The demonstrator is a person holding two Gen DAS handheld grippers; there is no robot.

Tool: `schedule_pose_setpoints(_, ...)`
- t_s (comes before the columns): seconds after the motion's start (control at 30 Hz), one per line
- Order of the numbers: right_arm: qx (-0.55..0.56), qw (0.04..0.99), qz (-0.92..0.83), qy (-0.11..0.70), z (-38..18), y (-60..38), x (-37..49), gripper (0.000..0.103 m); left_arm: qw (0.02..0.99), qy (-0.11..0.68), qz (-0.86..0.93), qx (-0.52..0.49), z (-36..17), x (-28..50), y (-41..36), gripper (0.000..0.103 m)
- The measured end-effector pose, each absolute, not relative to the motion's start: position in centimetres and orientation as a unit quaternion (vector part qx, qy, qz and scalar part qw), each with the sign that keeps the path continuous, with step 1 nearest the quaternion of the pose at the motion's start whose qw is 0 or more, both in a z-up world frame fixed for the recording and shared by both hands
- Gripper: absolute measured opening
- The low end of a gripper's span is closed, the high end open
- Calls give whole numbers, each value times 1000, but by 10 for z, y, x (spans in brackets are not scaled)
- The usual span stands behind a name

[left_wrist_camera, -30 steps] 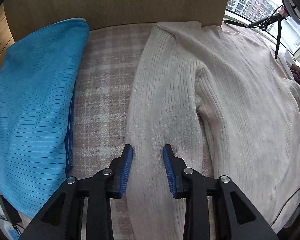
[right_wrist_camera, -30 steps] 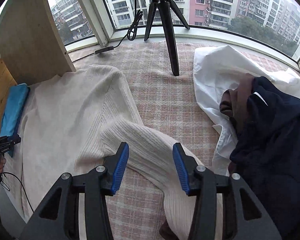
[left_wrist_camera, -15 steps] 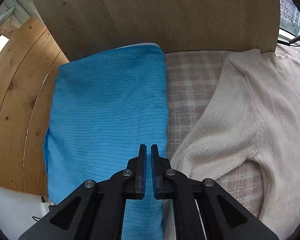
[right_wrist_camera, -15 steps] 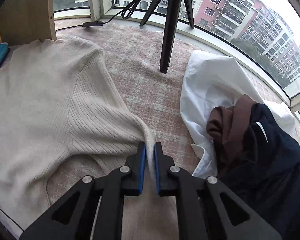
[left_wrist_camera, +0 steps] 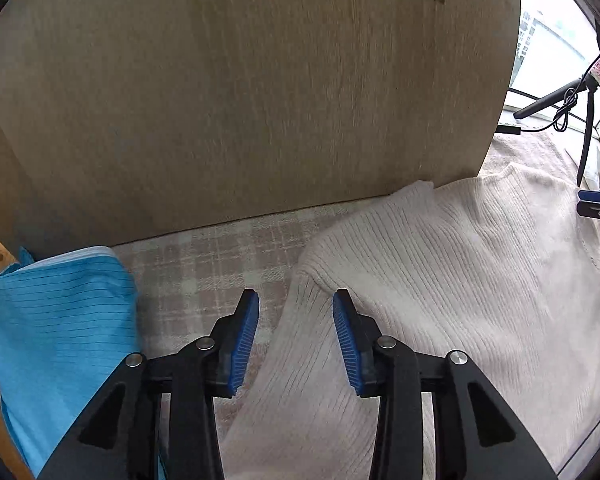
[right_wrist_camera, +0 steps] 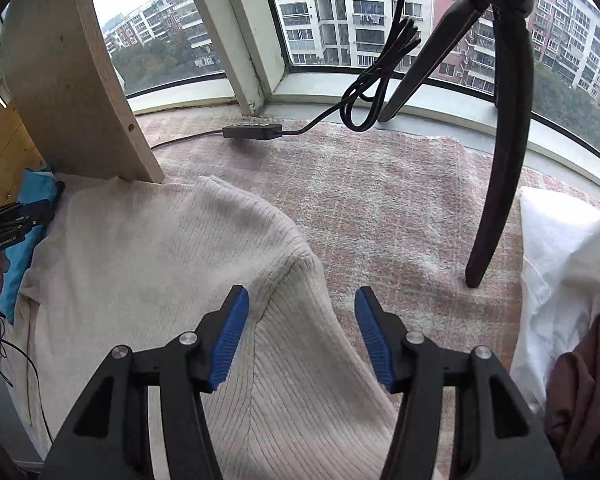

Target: Fold clothes

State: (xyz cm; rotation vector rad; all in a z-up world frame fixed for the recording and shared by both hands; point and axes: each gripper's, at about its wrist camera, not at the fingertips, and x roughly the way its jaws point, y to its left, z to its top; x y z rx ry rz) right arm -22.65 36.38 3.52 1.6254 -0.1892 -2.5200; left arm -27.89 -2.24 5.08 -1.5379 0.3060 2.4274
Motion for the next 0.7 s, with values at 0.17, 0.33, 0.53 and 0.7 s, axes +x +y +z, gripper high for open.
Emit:
schedule_pose_setpoints(0.17,545,89,-833,-45,20,353,-234,14,120,139,843,-505,40,-280,-14,6)
schedule_pose_setpoints(0.33,493,15,-868,55,39,347,-228,9,74,133,847,-509,39,-283,-30,2)
schedule_pose_setpoints(0.53,474,60,-878,-36,77,363,-190,17,94,52,862,-495,101,-209,-98,7)
schedule_pose_setpoints(0.7,447,123,-878,-119,125,363,-136,34,90,-6,858,-506,138,-131,-170,13)
